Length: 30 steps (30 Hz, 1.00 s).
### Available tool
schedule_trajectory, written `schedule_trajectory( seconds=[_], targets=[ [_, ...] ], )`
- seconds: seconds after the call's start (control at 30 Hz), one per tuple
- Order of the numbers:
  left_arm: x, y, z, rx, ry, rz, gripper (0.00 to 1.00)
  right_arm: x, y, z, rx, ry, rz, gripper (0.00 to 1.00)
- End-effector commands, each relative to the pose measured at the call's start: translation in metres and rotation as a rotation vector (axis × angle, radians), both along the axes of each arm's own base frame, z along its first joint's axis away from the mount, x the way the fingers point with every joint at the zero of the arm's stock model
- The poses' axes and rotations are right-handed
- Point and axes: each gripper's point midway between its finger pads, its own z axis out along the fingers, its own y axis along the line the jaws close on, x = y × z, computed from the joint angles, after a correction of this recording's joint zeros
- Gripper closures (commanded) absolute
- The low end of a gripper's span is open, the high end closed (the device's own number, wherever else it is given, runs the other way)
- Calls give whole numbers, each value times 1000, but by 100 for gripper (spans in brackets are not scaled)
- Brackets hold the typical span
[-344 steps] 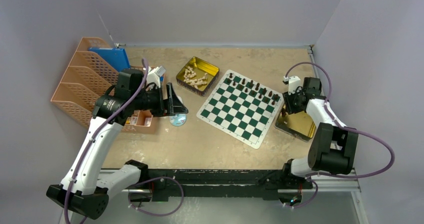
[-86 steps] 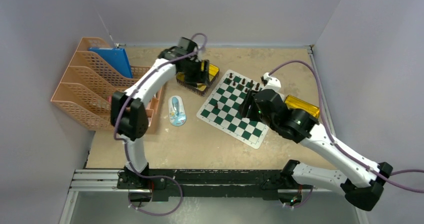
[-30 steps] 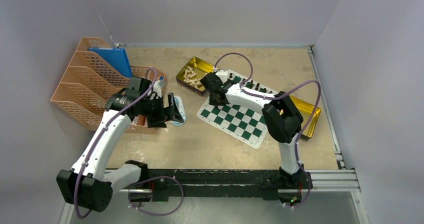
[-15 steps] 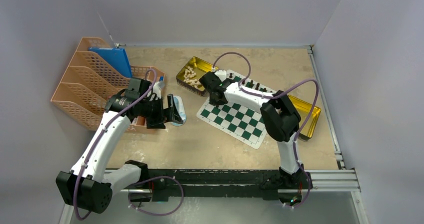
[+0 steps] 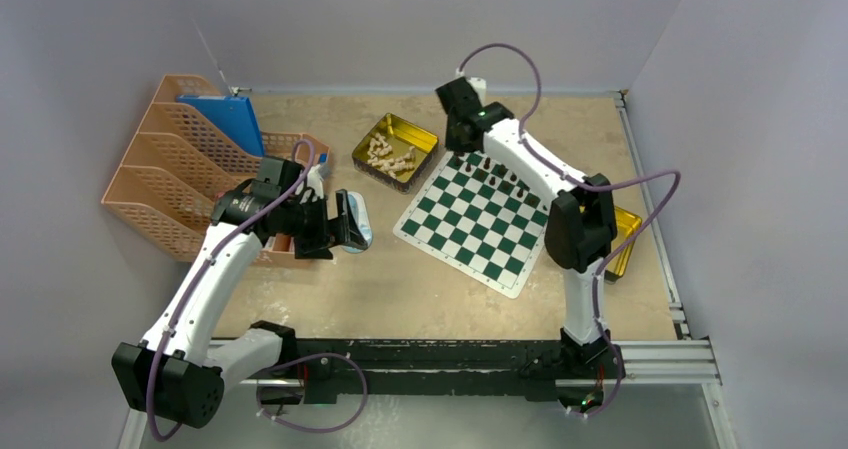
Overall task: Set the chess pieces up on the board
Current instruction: Place the chess piece on the chessboard.
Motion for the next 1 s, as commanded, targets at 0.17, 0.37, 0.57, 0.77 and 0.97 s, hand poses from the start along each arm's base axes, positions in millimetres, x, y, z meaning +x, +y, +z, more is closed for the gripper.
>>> schedule_trajectory(
  seconds=[0.17,0.37,0.57,0.77,0.97],
  targets=[
    [3,-5,13,-37,-47,2,13,45,-61,-5,-23,37,-51,94],
    [4,-6,15,-44,-44,14,13,63,-67,-16,-17,50,-46,94],
    [9,-6,15,-32,-47,9,13,65,-64,-40,-11,99,-28,93],
    [13,-7,14,-30,-41,4,13,74,-65,-52,-16,102,-28,93],
    [15,-6,14,-20,-48,1,13,84,-68,-58,-17,98,-33,93]
  ],
)
